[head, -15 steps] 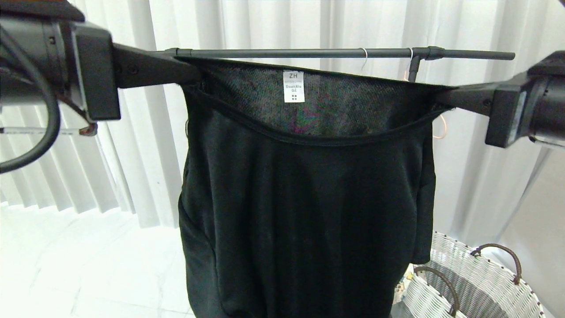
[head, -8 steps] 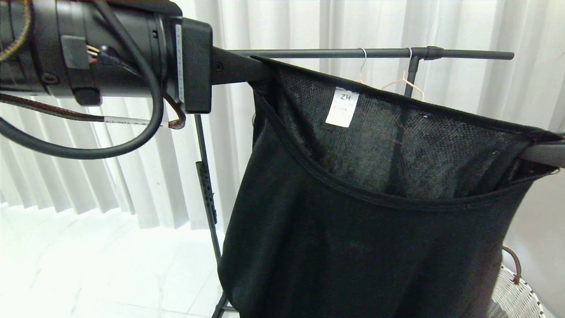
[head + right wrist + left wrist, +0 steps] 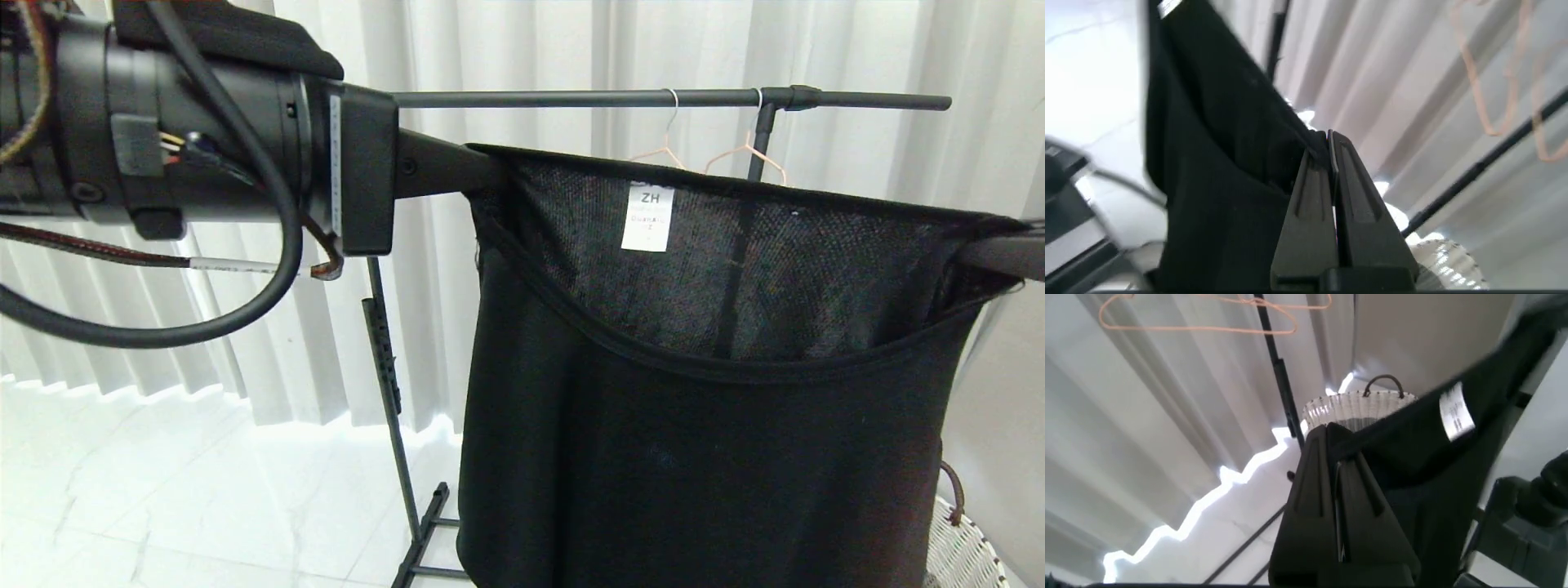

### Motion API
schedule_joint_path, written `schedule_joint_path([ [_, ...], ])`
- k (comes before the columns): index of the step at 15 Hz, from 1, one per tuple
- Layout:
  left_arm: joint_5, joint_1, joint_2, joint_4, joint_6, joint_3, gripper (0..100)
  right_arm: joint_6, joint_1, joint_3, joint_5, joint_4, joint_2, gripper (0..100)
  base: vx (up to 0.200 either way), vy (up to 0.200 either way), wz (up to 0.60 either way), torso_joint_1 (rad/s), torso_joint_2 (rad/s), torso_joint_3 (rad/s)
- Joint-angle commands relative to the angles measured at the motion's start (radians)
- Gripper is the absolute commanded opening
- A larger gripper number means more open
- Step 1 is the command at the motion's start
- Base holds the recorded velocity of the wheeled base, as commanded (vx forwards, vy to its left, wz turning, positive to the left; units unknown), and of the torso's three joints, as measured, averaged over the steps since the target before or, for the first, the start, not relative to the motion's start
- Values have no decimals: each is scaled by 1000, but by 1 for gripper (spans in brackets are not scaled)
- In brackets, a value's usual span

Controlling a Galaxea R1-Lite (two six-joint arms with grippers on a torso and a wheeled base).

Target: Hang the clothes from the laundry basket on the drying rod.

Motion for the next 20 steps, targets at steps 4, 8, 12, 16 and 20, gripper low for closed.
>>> schedule_joint_path([
  [4, 10, -96, -241, 1, -3, 225, 0, -4, -56, -18, -22, -319, 197, 0, 0, 0, 0, 0, 0, 0],
  [8, 12, -199, -333, 1, -1, 283, 0, -4, -46, -101, -14, -436, 338, 0, 0, 0, 0, 0, 0, 0],
  [12, 10, -202, -338, 1, 4, 284, 0, -5, -30, -155, -16, -436, 373, 0, 0, 0, 0, 0, 0, 0],
  [16, 14, -201, -335, -1, 5, 291, 0, -5, -29, -143, -20, -427, 352, 0, 0, 0, 0, 0, 0, 0],
  [20, 291, -165, -223, -4, 33, 203, 0, -2, -49, -75, -20, -278, 204, 0, 0, 0, 0, 0, 0, 0],
])
